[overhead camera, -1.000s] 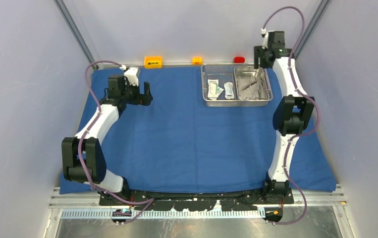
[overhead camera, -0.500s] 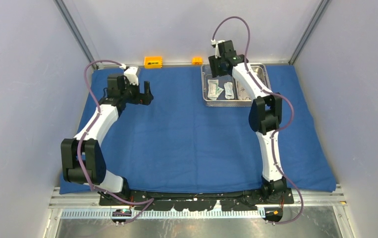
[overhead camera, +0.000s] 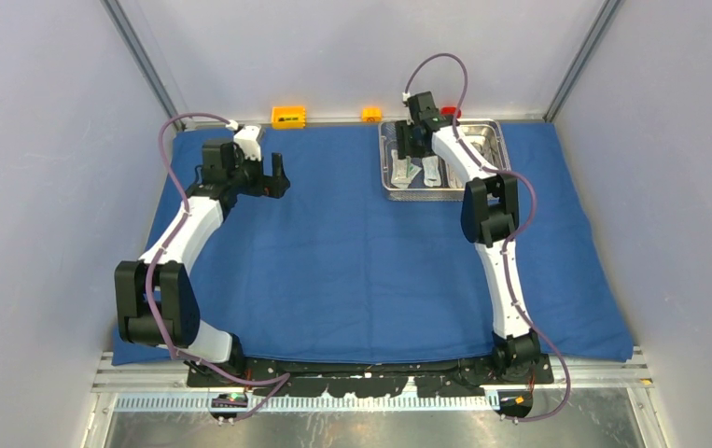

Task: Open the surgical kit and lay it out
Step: Pick up the medical item from the container.

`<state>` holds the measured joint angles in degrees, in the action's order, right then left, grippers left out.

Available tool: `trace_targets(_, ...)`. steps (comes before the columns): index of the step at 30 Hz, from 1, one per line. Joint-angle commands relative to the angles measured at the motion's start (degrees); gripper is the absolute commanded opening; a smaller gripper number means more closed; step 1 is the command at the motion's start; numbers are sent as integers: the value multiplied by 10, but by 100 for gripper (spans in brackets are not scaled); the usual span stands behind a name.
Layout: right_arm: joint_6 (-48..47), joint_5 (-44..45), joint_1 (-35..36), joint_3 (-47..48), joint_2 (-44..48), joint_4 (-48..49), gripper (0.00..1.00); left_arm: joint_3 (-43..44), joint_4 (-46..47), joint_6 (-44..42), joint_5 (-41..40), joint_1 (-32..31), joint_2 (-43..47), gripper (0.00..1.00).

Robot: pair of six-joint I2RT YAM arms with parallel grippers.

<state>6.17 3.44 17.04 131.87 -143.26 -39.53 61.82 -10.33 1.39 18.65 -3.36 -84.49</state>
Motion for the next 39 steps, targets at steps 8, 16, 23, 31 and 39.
trace_targets(8,33,-26,1,-3,-4,8,53,10,9,10,18,-2,-2,99)
trace_targets(16,33,-27,3,-22,-3,9,47,9,9,12,22,-2,3,99)
trace_targets(23,28,-27,4,-28,-1,11,40,7,9,11,25,-2,7,99)
trace_targets(31,26,-27,4,-12,0,11,24,6,9,9,24,-2,9,99)
trace_targets(39,26,-26,4,-4,13,10,15,5,11,7,25,-2,3,99)
